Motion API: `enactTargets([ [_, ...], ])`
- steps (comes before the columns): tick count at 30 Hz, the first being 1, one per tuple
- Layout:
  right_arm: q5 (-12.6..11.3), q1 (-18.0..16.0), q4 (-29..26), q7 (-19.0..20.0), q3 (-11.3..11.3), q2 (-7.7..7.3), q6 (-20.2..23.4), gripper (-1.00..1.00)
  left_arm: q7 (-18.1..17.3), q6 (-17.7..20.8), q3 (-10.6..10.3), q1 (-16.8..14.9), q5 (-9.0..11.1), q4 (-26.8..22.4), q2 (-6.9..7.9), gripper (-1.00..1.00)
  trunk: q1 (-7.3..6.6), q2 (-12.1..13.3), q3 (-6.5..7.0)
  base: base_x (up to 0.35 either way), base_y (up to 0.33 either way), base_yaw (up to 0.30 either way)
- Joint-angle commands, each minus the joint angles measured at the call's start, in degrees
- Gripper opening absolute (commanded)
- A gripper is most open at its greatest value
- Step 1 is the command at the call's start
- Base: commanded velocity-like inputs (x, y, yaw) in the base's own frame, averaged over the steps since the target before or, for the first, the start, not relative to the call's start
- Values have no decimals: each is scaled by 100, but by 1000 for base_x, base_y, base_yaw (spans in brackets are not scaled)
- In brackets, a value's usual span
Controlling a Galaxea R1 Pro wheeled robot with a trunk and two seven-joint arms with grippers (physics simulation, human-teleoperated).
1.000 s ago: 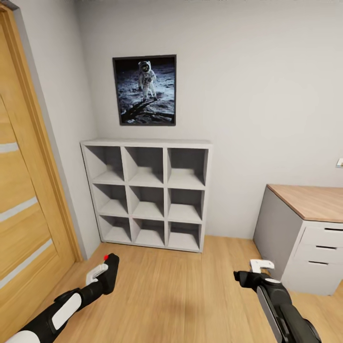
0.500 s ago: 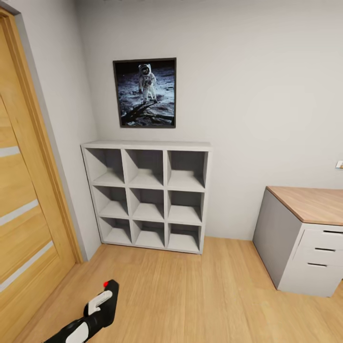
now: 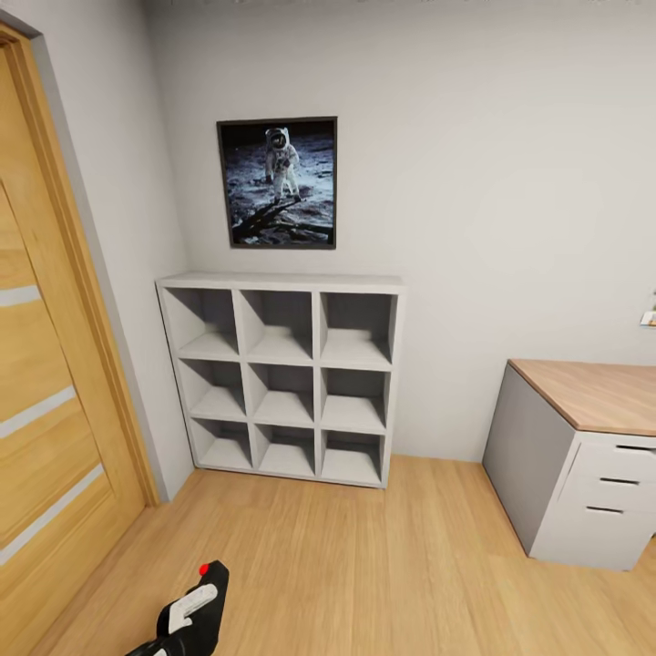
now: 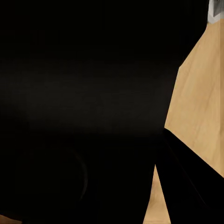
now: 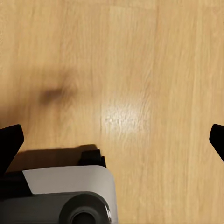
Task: Attach the digital camera to the camera tripod in the bedroom.
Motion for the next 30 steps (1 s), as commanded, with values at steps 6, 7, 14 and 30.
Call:
enactTargets([
  [6, 22, -3, 33, -17, -37, 127, -23, 100, -67, -23, -44, -4, 73, 28, 1, -100, -132, 238, 110, 0, 0, 155],
  [7, 25, -2, 32, -17, -37, 132, -23, 100, -67, -23, -44, -4, 72, 28, 0, -100, -154, 278, 130, 0, 0, 226],
  [14, 32, -1, 32, -11, -37, 151, -22, 100, -69, -25, -45, -4, 70, 30, -23, -100, -308, 558, 273, 0, 0, 250],
  [30, 34, -1, 32, -18, -37, 154, -28, 100, -68, -17, -45, -4, 61, 33, -98, -100, -659, 1200, 603, 0, 0, 263],
])
